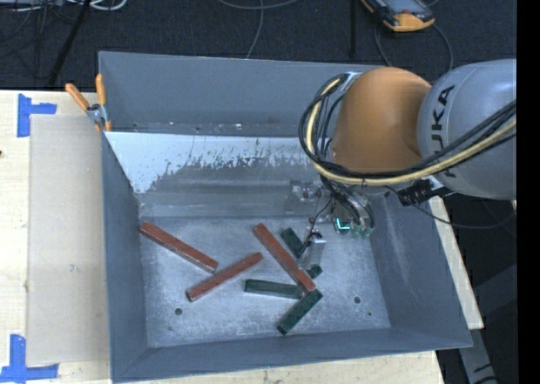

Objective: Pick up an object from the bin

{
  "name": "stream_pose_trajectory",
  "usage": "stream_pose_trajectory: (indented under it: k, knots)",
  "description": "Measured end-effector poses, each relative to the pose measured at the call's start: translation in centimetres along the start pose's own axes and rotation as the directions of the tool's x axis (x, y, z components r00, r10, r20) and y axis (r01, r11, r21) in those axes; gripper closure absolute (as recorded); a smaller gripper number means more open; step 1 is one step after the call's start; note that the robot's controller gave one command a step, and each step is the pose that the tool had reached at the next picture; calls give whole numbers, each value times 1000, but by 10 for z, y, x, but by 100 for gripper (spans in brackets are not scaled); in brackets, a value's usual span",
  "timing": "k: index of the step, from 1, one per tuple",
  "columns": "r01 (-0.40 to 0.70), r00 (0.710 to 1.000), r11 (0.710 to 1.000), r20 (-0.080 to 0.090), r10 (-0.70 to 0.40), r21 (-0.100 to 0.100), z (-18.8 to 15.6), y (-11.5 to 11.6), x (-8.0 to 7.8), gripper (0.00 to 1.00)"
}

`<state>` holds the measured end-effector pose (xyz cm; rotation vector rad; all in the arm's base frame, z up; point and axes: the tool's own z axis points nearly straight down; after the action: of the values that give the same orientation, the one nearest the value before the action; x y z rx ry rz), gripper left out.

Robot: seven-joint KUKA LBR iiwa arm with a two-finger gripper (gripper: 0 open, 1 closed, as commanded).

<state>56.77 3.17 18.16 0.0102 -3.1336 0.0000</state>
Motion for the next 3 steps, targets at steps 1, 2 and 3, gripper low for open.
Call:
stream_pose_trajectory:
  k: [1,2,3]
  knots:
    - [53,999,999,0,-53,-1,111,36,40,0]
    - [48,999,999,12,-48,0,104,35,35,100]
    - [615,788,789,14,-615,7,-1,72,15,100]
